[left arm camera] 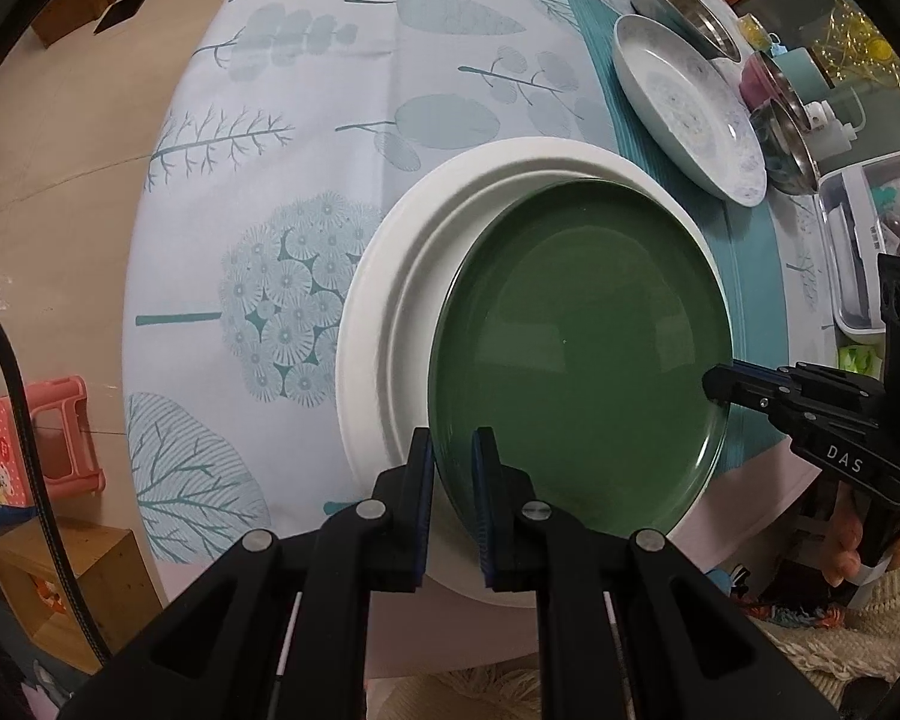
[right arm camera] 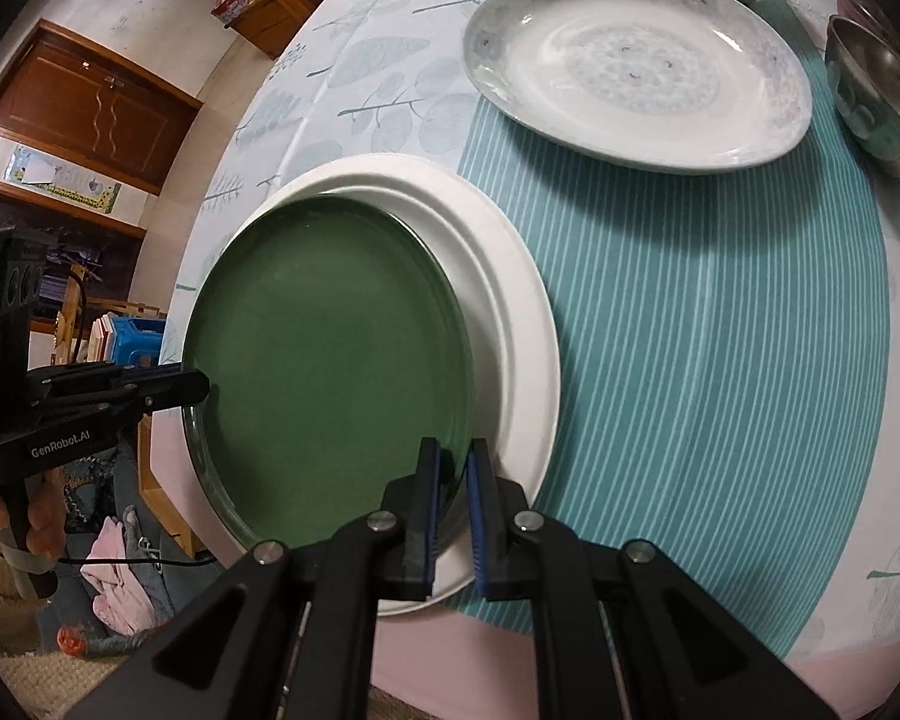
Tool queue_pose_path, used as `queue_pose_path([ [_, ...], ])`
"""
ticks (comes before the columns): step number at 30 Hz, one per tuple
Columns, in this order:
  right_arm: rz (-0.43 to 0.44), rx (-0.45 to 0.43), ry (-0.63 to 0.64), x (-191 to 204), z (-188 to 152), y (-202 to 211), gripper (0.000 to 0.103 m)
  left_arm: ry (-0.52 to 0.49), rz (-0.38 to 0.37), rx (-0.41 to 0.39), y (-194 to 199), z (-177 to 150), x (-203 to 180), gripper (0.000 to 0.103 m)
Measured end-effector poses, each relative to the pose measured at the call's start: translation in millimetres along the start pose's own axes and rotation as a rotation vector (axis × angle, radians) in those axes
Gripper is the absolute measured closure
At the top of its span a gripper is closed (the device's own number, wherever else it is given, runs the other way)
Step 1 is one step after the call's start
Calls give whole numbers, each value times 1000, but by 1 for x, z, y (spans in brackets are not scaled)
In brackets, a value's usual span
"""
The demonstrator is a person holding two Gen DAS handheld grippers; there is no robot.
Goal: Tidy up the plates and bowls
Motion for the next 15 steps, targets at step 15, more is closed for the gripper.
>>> queue_pose_path([
  [15,-26,12,2,0,1,-4,94,0,2,36,-12,6,4,92],
])
Point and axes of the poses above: each gripper's, at about its wrist camera, not at the fingertips, and y roughly against the way its jaws point, x to its left, z to its top, the point moved 10 cm from there along -y, roughly the way its jaws point, and after that the axes turned 8 degrees about -z, right-handed, at the moved point
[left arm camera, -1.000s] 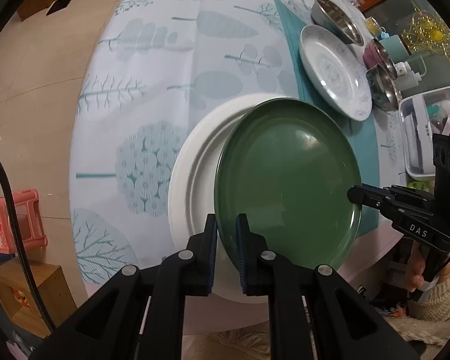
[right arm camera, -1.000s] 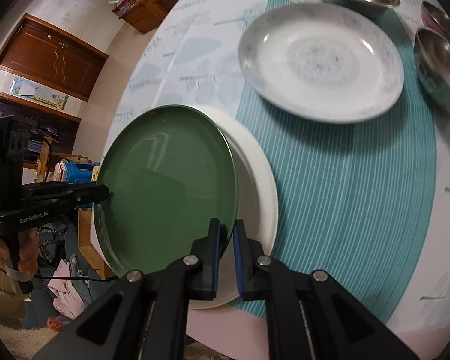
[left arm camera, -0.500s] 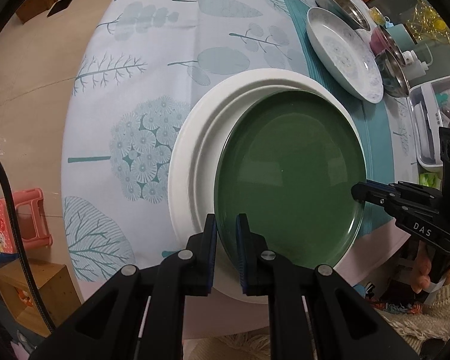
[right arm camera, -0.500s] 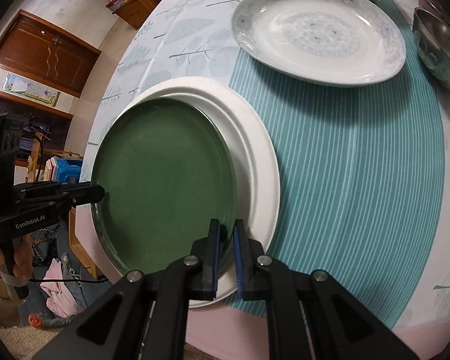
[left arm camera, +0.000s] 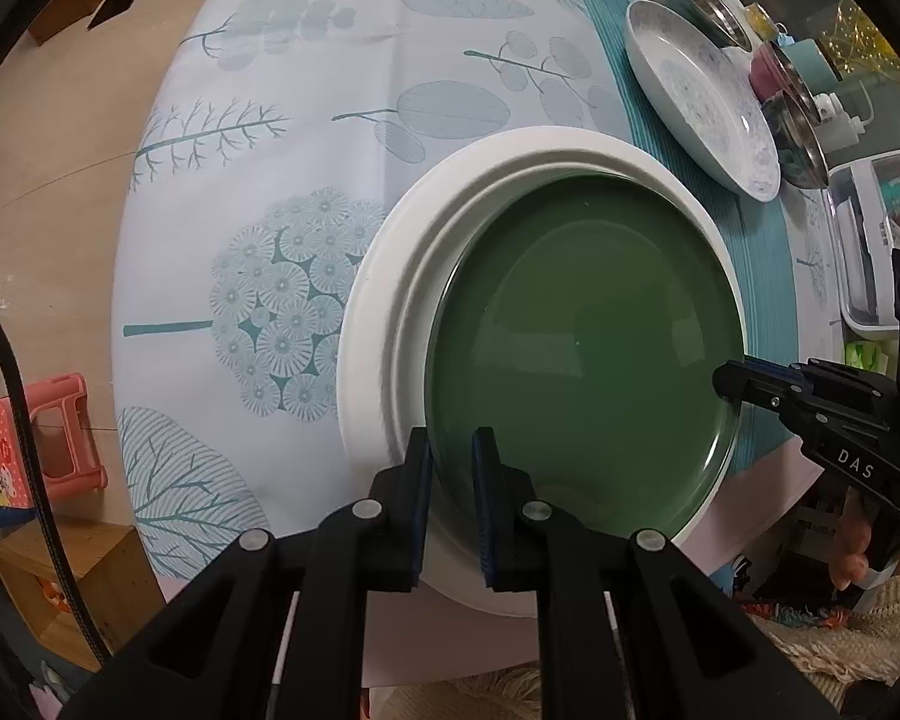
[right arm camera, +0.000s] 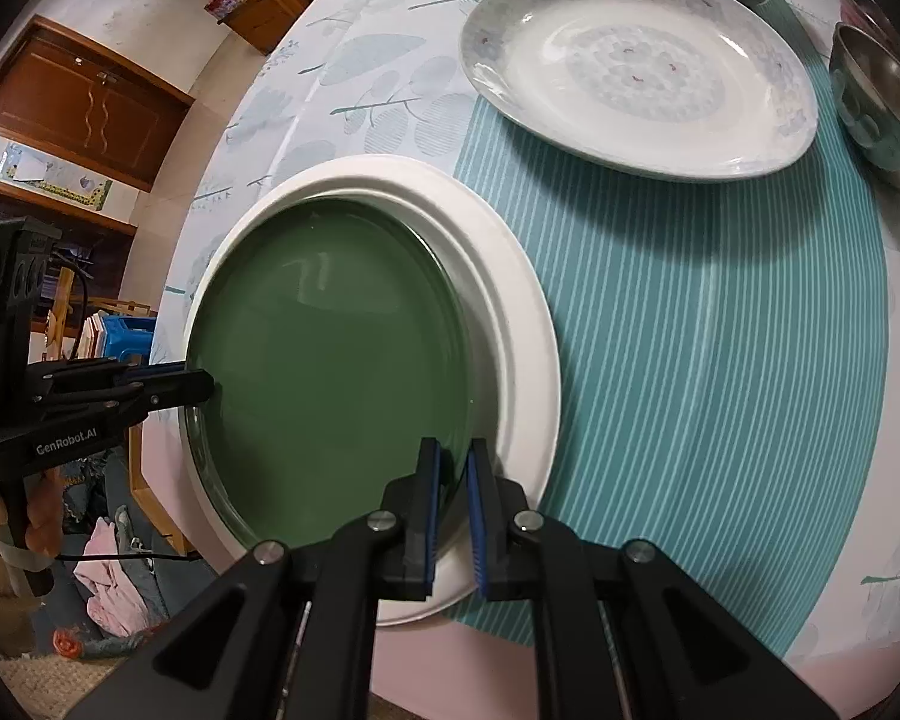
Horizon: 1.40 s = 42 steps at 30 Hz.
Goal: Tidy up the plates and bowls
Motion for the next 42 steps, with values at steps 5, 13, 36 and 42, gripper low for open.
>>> queue_pose_path([
  [5,-36,3,22,3,0,2,91,-14,2,10,-1,-1,-3,86],
  [13,-66,9,37,5,-1,2,91,-61,22,-8,6,-2,-14,66],
  [36,-106,-82,65,7,-8,46,80,-149,63,-156,66,6,-53,46],
  [42,-97,-126,62,10,-7,66,80,-189,70,-227,92,14,-75,30],
])
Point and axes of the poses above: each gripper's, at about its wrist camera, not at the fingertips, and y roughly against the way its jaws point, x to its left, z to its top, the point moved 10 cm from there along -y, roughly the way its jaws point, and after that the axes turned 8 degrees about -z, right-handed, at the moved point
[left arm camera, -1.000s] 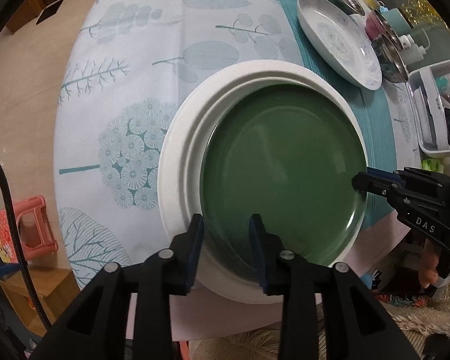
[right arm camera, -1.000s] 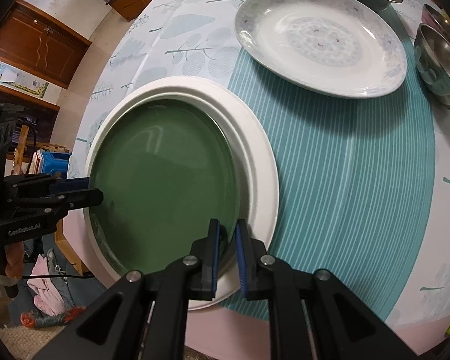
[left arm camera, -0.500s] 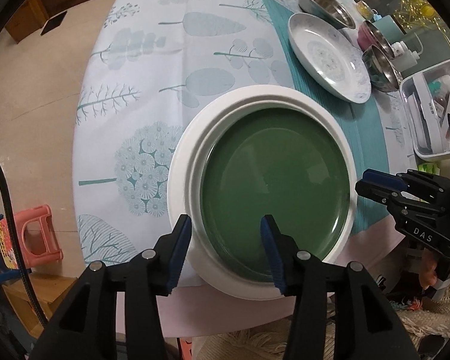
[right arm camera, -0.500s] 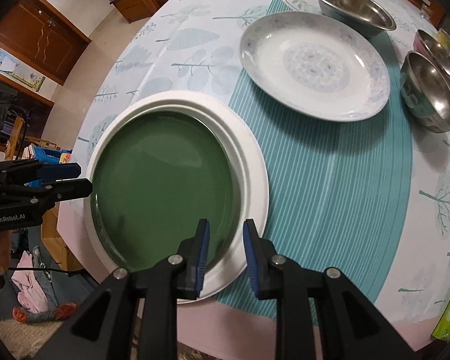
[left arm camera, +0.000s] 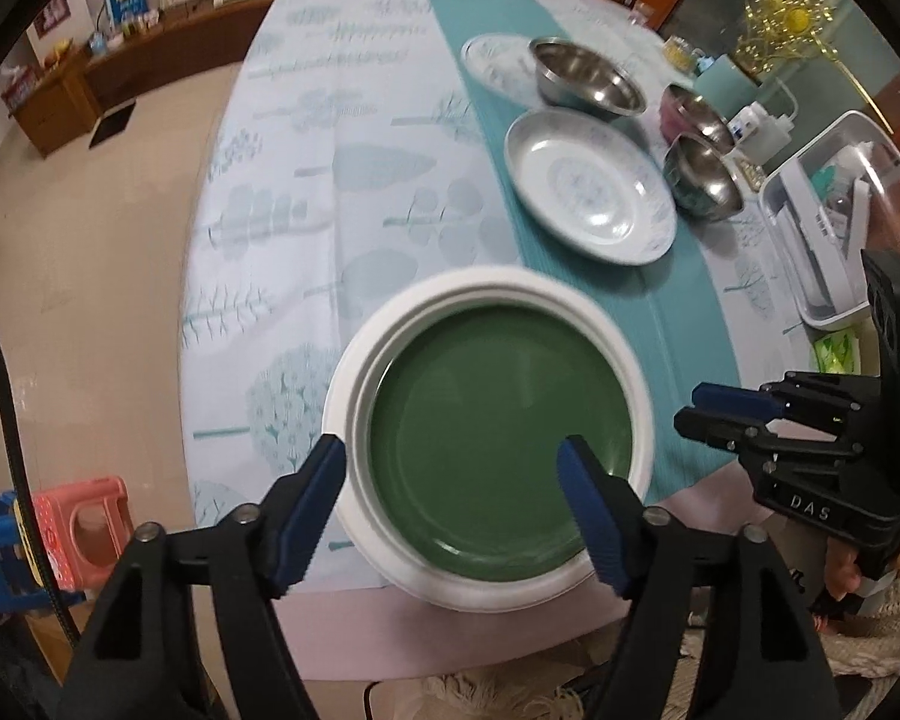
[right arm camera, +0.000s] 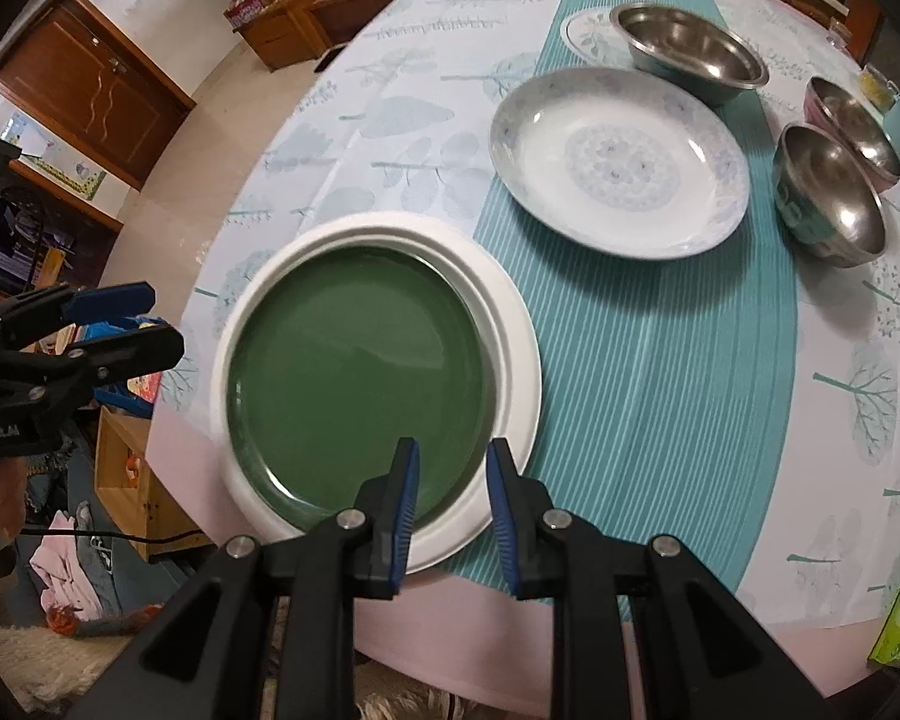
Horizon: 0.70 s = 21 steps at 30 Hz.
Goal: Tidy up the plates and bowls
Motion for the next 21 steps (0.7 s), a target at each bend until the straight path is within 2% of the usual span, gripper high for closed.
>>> queue_pose_path([
  [7,-16,-73,-21,-10,14,26,80,-49,19,-40,16,21,-17,29],
  [15,-68,-161,-106,-47,40,58,80,-100,60,-95,32,63,-26,29],
  [16,-74,-173,-121,-53,44,62,78,-104,65,-108,35,73,-27,28],
  [19,-98,-214,-173,-74,56,74,63,-113,74,-140,43,95,-30,25],
  [21,-106,-243,-201,-87,65,81,61,-123,86,-169,49,111,-32,22],
])
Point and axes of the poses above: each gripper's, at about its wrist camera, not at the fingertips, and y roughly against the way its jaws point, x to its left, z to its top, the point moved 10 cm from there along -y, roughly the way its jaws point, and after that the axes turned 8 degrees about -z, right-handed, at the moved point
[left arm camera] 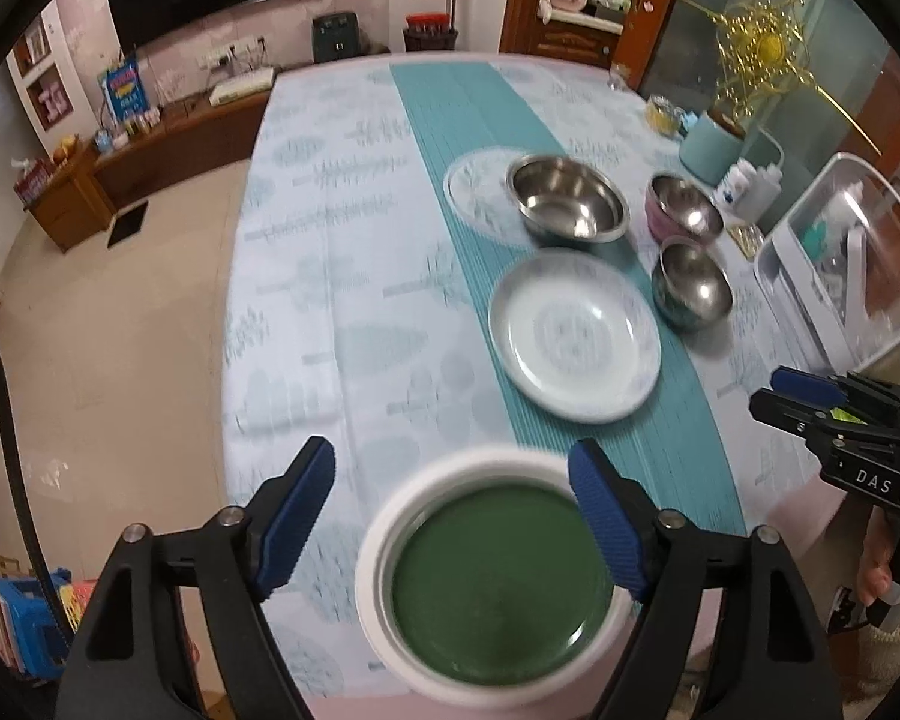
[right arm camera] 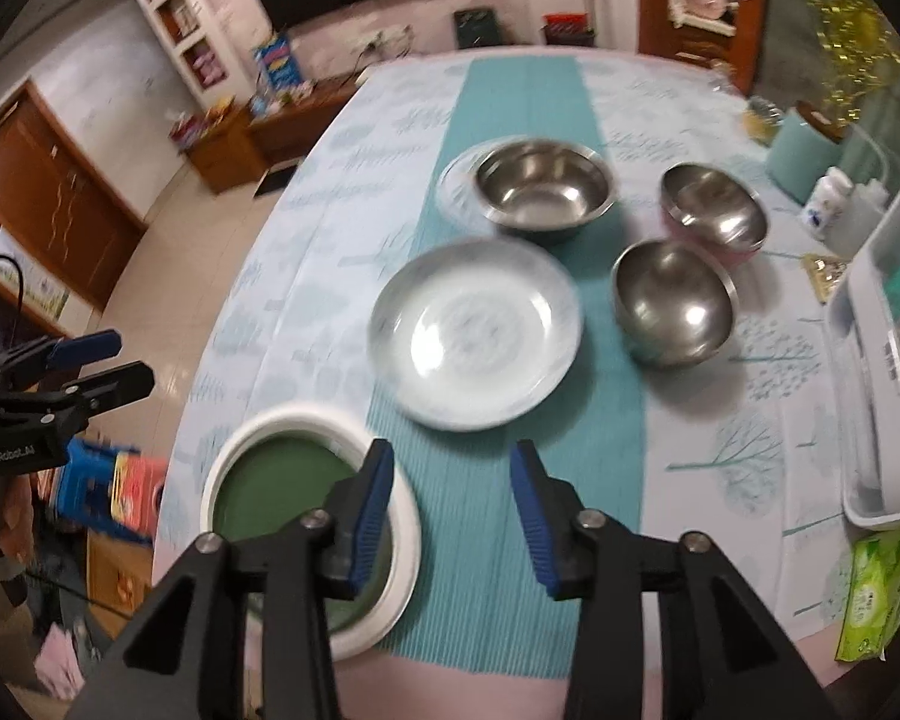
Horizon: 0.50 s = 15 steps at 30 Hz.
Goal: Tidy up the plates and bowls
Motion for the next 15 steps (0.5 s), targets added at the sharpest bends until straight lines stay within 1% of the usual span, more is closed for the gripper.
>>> queue_pose_path([
  [4,-23,-27,-48,-17,17,2,61,-23,2,-42,1,32,-3,21],
  [5,-25,-31,-64,-22,22,1,61,-23,2,-49,0,38,-4,18],
  [6,-27,-34,-78,-25,25,0,61,-21,5,-60,-2,46,-5,12],
  [8,-23,-31,-112,-33,29,-6,61,-10,1,-76,-10,63,-6,5],
  [9,-20,-25,-128,-36,30,-11,61,-2,-3,-76,-17,70,-5,5],
  [12,-15,0,-173,-45,33,-29,61,11,-17,-50,-42,83,-6,5],
  [15,-6,41,-220,-52,30,-54,61,8,-43,6,-79,89,-11,5],
])
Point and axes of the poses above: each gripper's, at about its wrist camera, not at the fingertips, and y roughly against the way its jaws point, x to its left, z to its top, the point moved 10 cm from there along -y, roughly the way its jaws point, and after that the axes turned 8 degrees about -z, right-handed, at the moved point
